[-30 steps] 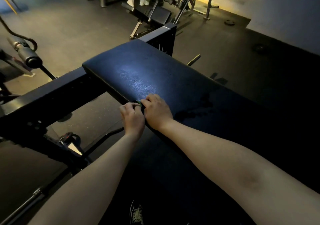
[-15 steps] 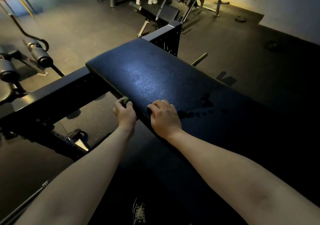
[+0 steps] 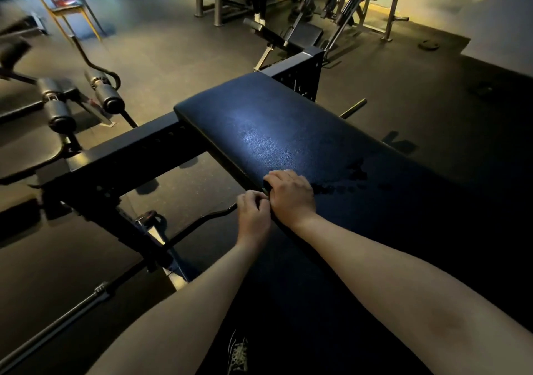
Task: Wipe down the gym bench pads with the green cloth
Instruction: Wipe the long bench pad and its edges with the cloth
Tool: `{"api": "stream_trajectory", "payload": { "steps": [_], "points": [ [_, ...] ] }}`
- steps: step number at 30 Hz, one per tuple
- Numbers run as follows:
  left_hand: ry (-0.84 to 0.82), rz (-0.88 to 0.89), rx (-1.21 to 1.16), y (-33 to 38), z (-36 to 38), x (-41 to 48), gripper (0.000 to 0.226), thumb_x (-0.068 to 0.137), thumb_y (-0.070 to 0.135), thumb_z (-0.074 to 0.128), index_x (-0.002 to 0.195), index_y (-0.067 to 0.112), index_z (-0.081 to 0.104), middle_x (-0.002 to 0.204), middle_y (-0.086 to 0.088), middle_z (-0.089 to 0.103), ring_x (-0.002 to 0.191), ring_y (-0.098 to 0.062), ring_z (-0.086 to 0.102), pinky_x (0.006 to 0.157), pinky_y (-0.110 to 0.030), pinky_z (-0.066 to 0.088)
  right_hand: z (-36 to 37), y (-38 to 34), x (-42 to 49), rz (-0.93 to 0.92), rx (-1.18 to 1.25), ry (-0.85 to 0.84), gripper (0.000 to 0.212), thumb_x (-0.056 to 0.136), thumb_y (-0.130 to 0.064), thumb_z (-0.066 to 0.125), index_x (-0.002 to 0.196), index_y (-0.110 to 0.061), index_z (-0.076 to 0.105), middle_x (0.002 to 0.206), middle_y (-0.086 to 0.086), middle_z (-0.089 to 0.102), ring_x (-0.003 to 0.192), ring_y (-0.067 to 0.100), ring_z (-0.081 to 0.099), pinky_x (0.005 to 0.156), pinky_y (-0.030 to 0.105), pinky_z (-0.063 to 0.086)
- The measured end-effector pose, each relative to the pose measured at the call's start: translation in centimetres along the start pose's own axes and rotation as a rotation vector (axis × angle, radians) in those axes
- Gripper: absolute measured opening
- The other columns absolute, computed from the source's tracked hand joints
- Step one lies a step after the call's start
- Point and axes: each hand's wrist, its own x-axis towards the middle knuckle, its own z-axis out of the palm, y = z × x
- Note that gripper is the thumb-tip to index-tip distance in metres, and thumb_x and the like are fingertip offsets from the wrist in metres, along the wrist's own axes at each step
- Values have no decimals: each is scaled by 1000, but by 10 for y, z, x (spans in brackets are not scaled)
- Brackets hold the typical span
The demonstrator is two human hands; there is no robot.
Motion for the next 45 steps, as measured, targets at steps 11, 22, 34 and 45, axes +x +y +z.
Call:
{"api": "stream_trajectory", "payload": {
  "steps": [11,22,34,45],
  "points": [
    [238,-269,-203,10,2,58,7,96,15,49,97,23,50,125,-8,36,118,-30,46,108,-49,40,2,13,-14,-2,-48,84,13,77,-21,51,84,-20,62,87,3,58,86,28,54,72,39,41],
    [112,-79,-25,9,21,-5,16,89,26,45,90,15,57,110,-6,41,112,-33,47,108,-43,35,-10,14,-21,78,124,52,28,82,-23,43,87,-22,70,87,0,62,87,25,57,69,34,45],
    [187,-75,-81,4,-4,0,14,92,10,55,105,12,59,116,-8,39,108,-26,47,99,-17,41,-21,33,-45,141,41,51,27,78,-14,47,92,-21,69,96,1,62,94,28,52,80,39,34],
    [185,-255,-151,0,23,14,3,98,16,45,99,14,47,121,-13,41,117,-34,43,109,-44,33,-16,28,-38,116,-7,57,21,77,-19,44,87,-21,63,91,1,59,92,28,54,78,40,38]
  ]
}}
